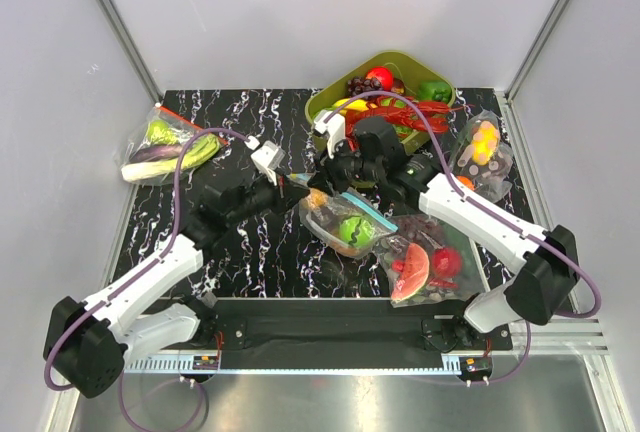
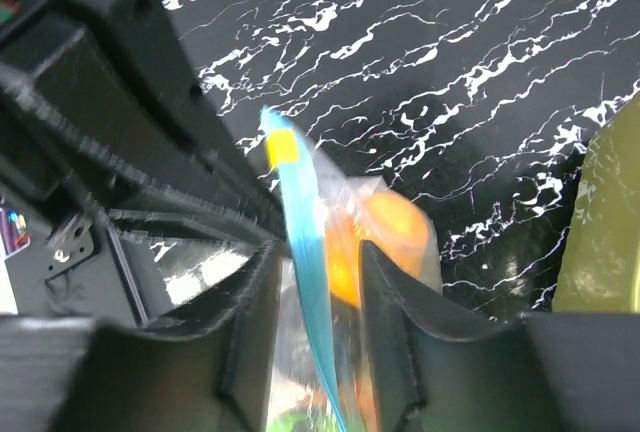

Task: Open the zip-top bag and remove the fake food

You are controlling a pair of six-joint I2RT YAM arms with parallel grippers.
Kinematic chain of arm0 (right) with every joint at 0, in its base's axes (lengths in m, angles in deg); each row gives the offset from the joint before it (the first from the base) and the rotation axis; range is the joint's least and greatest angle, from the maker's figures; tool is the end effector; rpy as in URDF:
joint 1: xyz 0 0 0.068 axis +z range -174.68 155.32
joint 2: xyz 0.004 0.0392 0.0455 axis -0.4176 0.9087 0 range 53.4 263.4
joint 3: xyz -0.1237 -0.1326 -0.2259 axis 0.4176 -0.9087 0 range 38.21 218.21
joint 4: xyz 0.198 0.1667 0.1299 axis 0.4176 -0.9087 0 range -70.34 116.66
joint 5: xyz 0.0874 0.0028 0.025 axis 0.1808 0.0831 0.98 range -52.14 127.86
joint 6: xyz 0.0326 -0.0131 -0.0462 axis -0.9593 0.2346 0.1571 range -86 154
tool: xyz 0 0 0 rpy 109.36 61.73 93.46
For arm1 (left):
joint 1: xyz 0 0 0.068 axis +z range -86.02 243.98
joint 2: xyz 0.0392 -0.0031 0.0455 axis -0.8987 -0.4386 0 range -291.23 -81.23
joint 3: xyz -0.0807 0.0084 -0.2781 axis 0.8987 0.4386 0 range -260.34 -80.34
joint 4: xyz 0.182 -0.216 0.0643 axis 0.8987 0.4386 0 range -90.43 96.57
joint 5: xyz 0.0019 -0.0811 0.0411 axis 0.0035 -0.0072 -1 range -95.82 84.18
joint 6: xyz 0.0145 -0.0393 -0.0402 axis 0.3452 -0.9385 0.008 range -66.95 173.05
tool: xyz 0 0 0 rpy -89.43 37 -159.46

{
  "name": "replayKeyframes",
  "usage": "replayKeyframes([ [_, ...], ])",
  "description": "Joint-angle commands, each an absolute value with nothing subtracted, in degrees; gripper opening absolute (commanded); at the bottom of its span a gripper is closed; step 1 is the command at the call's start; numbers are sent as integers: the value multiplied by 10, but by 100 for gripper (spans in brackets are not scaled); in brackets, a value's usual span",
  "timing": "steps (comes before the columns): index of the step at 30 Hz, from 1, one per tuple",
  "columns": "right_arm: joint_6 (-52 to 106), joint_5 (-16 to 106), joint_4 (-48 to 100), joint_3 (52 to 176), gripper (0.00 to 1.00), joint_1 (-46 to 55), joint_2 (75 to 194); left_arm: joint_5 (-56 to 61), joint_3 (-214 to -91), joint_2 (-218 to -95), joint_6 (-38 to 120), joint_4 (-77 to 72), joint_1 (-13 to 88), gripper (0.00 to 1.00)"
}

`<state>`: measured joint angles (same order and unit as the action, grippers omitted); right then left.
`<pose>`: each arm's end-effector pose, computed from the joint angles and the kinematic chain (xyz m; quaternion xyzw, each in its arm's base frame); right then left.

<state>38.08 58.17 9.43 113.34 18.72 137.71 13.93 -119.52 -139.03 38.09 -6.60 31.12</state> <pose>0.2620 0.2676 0.3586 -0.4219 0.7285 0.3157 0.4379 0.2110 -0.1530 0.2963 0.2256 0.7420 -0.3723 0.5099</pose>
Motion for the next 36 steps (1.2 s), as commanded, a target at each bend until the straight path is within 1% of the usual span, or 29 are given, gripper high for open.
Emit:
replayKeyframes([
  [1,395,545,79,1170,37,194,1394,172,-1210,-1378,399,-104,302,0],
  [2,395,537,76,1172,32,194,1398,179,-1206,-1374,400,-117,301,0],
  [3,395,534,75,1173,26,194,1401,183,-1201,-1372,400,-123,301,0],
  [6,394,525,75,1170,15,194,1400,188,-1187,-1365,399,-138,301,0],
  [7,394,523,75,1170,5,194,1398,189,-1187,-1364,400,-139,301,0],
  [8,394,522,77,1169,1,194,1395,188,-1185,-1363,400,-140,301,0],
  [9,394,522,78,1166,0,194,1392,185,-1185,-1363,400,-140,301,0],
  [12,395,524,83,1159,0,194,1373,162,-1187,-1363,407,-125,301,0],
  [13,397,524,88,1157,0,194,1367,154,-1187,-1362,408,-117,301,2],
  [14,397,524,90,1156,0,194,1355,136,-1187,-1361,409,-113,301,5],
  [15,397,524,89,1154,0,194,1348,128,-1186,-1360,413,-111,301,22],
  [17,395,531,92,1151,0,194,1332,107,-1187,-1356,417,-108,301,48],
  [18,392,533,91,1149,0,194,1328,100,-1191,-1354,420,-107,301,70],
  [20,386,539,88,1146,0,194,1317,79,-1196,-1349,423,-103,301,83],
  [21,381,543,89,1142,0,194,1313,73,-1201,-1349,425,-100,302,88],
  [22,376,552,88,1139,0,194,1304,65,-1204,-1350,425,-96,304,95],
  [27,345,596,89,1124,0,194,1271,90,-1206,-1337,408,-126,320,99],
  [31,327,624,94,1113,0,194,1252,161,-1202,-1333,393,-168,323,99],
  [36,316,627,98,1101,0,189,1246,241,-1201,-1335,376,-199,324,99],
])
